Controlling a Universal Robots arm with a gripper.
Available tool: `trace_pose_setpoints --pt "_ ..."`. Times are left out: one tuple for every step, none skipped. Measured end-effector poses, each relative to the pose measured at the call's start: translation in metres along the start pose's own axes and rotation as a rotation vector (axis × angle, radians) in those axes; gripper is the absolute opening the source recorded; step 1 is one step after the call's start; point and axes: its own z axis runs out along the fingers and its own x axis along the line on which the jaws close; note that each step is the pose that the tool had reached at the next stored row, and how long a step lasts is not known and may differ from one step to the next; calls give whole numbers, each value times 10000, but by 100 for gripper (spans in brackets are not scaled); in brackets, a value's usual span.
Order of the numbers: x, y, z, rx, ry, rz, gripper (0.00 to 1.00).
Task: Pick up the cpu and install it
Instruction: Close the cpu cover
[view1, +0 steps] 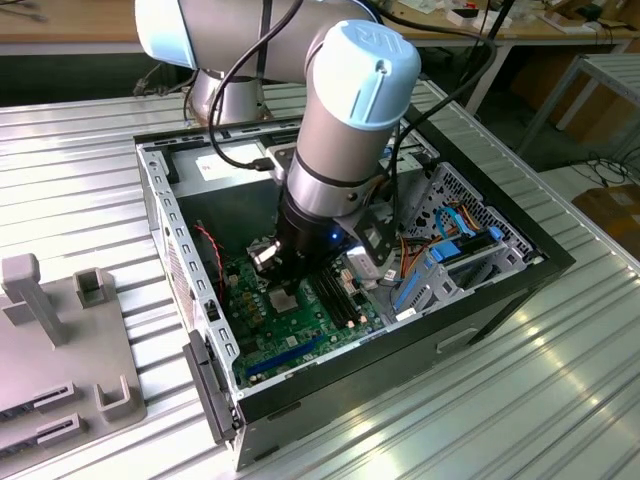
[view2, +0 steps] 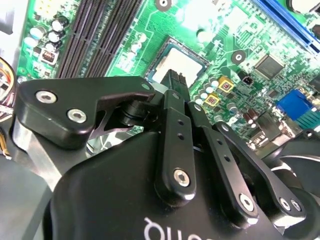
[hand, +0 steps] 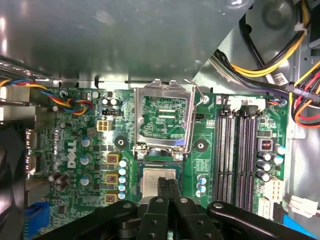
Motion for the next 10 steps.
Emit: trace_pose_setpoints --pt "-11 0 -1 1 1 -10 11" --pt "-32 -1 -2 2 1 -12 11" --pt "-49 -1 -2 1 1 -12 11" --pt "-64 -1 -2 1 1 -13 11" --pt "-69 -1 -3 1 1 -13 11" --pt "-80 2 -3 1 1 -13 11" --pt "-94 5 -3 1 1 -13 11" --pt "-105 8 -4 1 1 -13 11" --pt "-119 11 -9 3 1 -13 11" --pt "-124 12 -20 3 2 -13 11"
